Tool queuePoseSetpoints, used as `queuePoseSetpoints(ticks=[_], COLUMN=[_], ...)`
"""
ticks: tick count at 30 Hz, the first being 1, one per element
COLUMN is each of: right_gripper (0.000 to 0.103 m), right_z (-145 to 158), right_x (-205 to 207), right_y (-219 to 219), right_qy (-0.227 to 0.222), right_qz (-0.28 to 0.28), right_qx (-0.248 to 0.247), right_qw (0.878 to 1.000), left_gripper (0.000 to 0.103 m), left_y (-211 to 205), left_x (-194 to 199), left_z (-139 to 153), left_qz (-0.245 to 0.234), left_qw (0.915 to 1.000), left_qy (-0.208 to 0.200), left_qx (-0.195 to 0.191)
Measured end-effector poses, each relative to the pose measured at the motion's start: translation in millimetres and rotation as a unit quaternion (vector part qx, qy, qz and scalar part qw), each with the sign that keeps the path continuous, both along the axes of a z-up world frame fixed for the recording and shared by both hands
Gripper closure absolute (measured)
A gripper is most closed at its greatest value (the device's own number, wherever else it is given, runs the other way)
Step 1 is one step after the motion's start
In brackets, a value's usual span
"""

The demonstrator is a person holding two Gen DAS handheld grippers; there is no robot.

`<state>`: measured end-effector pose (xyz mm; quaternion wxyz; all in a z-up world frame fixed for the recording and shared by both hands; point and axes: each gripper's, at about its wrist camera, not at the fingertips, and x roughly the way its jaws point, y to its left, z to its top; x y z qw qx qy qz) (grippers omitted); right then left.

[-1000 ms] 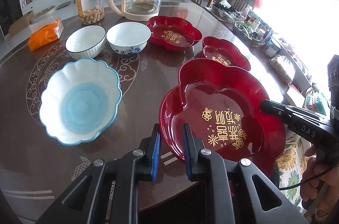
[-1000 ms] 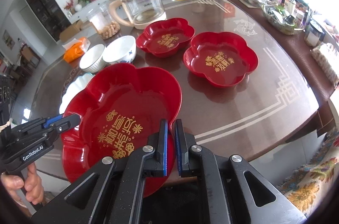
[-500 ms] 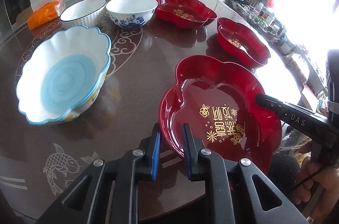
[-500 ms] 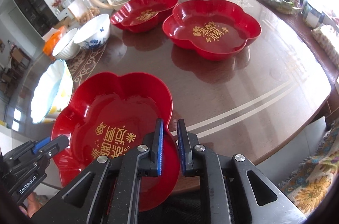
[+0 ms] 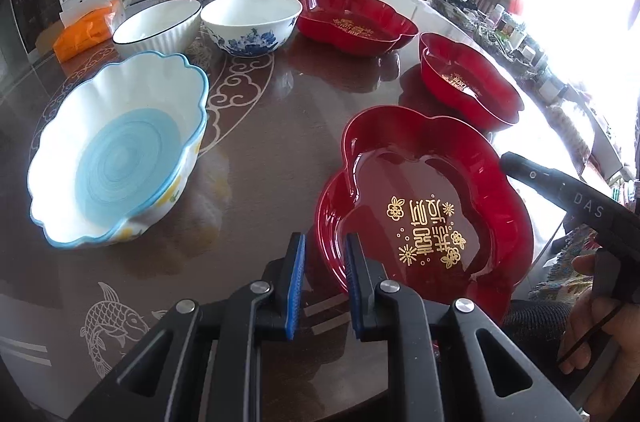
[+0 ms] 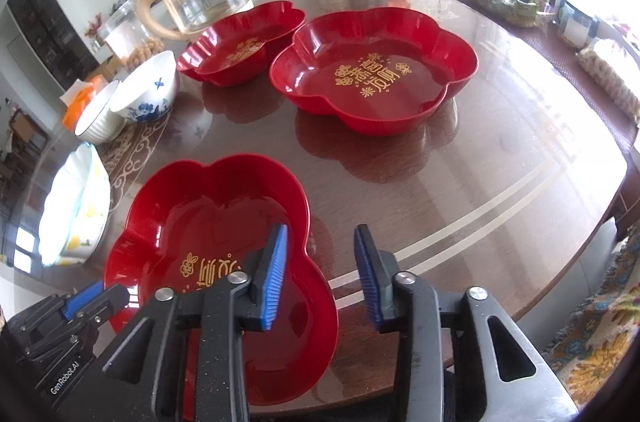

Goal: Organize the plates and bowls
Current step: 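Lower the red plate onto the table and open both grippers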

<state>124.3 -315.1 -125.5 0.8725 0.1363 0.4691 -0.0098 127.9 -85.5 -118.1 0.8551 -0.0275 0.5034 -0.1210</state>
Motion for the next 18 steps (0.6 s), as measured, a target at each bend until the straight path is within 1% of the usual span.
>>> queuePoseSetpoints(ticks=[1, 3, 5, 7, 8, 10, 11, 12, 13, 14, 15, 16, 18], right_gripper=[0.04, 0.04, 0.035, 0.03, 0.028, 0.025, 0.023, 0.023, 0.023, 0.023, 0.023, 0.023, 0.023], right_z=[6, 24, 46, 71, 82, 97, 101, 101, 99, 96, 91, 87, 79], right_x=[-3, -12, -26, -47, -59, -87, -101, -115, -127, -137, -145, -152, -165], right_y=[-2, -4, -2, 3, 7, 15, 19, 23, 27, 30, 33, 36, 43], right_qy=[-0.012, -0.036, -0.062, -0.098, -0.118, -0.156, -0.173, -0.187, -0.195, -0.2, -0.202, -0.207, -0.221], right_qz=[-0.01, -0.03, -0.045, -0.061, -0.071, -0.096, -0.112, -0.127, -0.138, -0.147, -0.152, -0.157, -0.163], right_qx=[-0.005, -0.02, -0.034, -0.05, -0.058, -0.071, -0.073, -0.072, -0.068, -0.063, -0.058, -0.056, -0.07], right_qw=[1.0, 0.999, 0.997, 0.992, 0.989, 0.98, 0.976, 0.972, 0.969, 0.967, 0.966, 0.964, 0.959], left_gripper=[0.084, 0.084, 0.083, 0.083, 0.08, 0.059, 0.029, 0.007, 0.004, 0.004, 0.004, 0.004, 0.004], left_y=[3, 11, 18, 23, 26, 31, 34, 37, 40, 41, 41, 42, 42], left_x=[-1, -4, -9, -15, -19, -29, -34, -40, -47, -54, -58, -61, -66], left_z=[4, 16, 29, 43, 49, 61, 65, 71, 76, 81, 85, 88, 90], left_qz=[0.002, 0.009, 0.014, 0.021, 0.025, 0.032, 0.04, 0.052, 0.061, 0.062, 0.057, 0.049, 0.03], left_qw=[1.0, 0.9997, 0.9989, 0.9976, 0.9967, 0.9947, 0.9934, 0.9909, 0.9873, 0.9846, 0.9835, 0.983, 0.9834], left_qy=[-0.005, -0.024, -0.044, -0.065, -0.077, -0.098, -0.107, -0.124, -0.145, -0.162, -0.171, -0.176, -0.177], left_qx=[0.002, 0.001, -0.005, -0.001, 0.0, -0.006, -0.011, -0.015, -0.018, -0.016, -0.015, -0.017, -0.028])
